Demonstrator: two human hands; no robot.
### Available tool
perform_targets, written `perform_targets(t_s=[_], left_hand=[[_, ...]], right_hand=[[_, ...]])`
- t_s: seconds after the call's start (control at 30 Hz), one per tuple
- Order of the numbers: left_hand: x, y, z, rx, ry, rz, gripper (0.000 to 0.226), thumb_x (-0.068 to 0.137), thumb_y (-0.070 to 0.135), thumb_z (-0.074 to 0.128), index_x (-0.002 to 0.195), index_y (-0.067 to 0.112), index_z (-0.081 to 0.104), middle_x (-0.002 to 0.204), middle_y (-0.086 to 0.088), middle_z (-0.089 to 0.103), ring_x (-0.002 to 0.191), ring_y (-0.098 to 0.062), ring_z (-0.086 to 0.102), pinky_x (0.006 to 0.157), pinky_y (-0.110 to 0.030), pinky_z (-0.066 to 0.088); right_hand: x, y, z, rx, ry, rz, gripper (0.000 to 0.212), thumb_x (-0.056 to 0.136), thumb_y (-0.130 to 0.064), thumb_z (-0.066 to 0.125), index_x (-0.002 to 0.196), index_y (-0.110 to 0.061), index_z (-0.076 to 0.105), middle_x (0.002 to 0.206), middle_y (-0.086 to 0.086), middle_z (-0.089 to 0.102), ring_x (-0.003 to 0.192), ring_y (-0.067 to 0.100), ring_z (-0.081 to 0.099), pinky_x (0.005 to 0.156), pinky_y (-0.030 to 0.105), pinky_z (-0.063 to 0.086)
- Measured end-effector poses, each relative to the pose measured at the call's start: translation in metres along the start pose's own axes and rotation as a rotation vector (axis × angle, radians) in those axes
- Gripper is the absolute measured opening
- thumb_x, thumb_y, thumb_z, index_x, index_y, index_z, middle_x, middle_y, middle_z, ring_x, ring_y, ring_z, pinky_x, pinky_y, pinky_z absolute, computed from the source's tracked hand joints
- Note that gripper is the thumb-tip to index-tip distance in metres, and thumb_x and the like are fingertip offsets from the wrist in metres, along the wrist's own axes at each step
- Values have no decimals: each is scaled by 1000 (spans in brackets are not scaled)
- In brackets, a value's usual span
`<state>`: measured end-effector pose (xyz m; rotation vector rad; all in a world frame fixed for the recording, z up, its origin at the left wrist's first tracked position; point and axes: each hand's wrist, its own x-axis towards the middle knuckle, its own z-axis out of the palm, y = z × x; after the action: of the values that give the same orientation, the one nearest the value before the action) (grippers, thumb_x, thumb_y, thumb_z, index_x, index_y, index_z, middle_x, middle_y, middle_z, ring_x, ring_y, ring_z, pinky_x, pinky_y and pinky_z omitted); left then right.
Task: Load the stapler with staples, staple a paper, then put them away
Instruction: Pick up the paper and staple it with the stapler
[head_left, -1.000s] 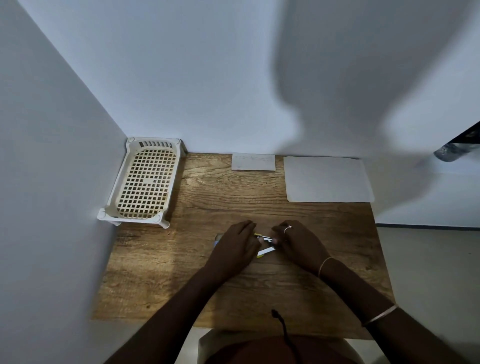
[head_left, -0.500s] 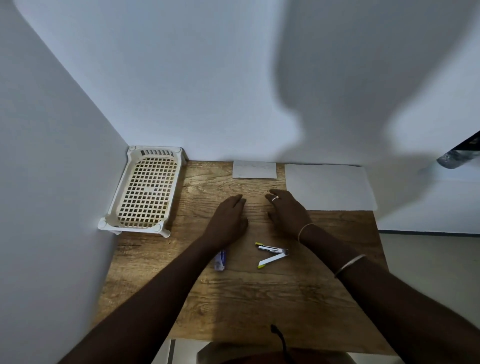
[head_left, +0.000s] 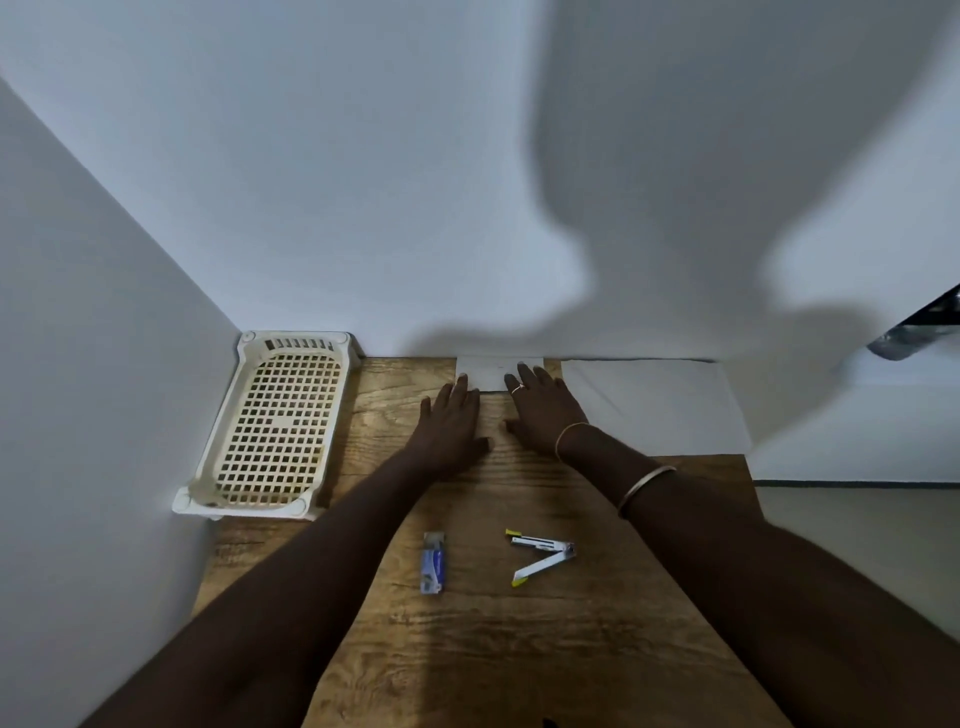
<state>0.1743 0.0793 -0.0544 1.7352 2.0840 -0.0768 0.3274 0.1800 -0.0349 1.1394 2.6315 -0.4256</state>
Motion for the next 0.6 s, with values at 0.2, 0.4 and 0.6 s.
perform_targets(t_s=[0.2,0.4,0.6], left_hand=[[5,-3,9,32,-49,22,86,101,56,48,162,7,11,172,-15,-5,159,-36,1,125,-60,9],[-6,0,17,44,-4,31,85,100,56,50,161,10,13,172,-16,4,159,-37,5,126,-57,7],[-43,4,37,19,68,20,74,102,47,49,161,12,20,171,-14,16,158,-35,12,126,-55,12]], right_hand=[[4,1,8,-5,-9,-3,69,101,-45,49,157,-13,24,167,11,18,153,29,17,123,50,18],[-5,-2,14,-26,55,-34,63,100,-43,49,152,-12,34,161,12,33,148,30,31,120,48,27],[-31,-9,37,-47,108,-48,60,98,-45,52,149,-15,41,158,9,40,143,28,39,115,47,33]])
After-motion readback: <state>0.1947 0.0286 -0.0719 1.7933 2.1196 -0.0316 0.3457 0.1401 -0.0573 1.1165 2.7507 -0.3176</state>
